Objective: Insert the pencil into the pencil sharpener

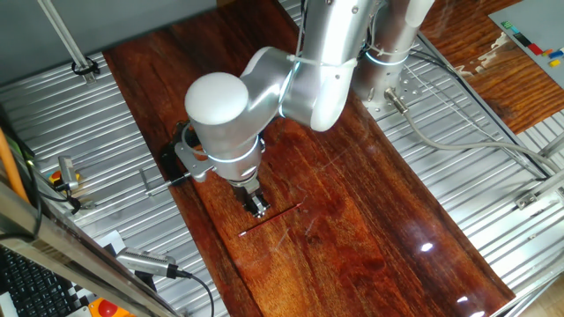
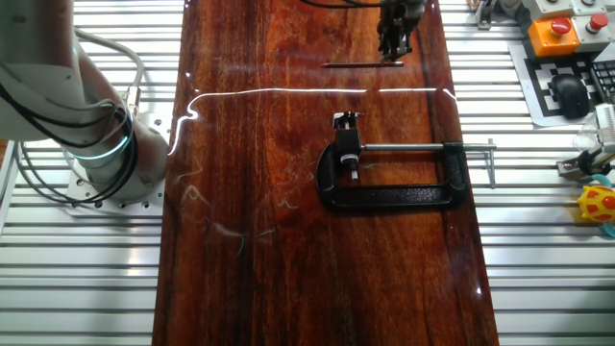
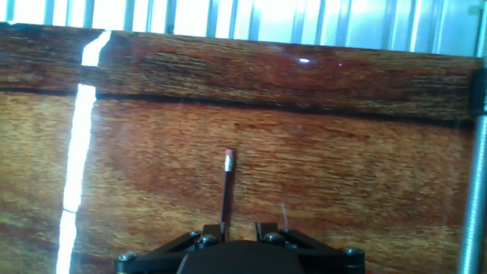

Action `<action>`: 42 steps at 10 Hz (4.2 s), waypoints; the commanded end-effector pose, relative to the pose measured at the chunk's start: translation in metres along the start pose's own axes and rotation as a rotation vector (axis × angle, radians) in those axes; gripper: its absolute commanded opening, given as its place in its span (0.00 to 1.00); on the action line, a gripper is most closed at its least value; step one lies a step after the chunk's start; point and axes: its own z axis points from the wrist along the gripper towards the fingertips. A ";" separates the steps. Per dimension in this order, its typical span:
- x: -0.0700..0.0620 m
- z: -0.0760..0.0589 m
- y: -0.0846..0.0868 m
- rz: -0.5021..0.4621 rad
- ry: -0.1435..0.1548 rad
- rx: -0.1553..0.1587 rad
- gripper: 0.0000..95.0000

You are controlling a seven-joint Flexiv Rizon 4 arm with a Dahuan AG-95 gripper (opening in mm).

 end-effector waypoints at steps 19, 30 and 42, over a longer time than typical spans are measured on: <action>-0.001 0.031 0.020 0.095 -0.038 0.002 0.20; 0.002 0.053 0.015 0.164 -0.073 0.008 0.20; 0.006 0.060 0.021 0.145 -0.085 0.018 0.20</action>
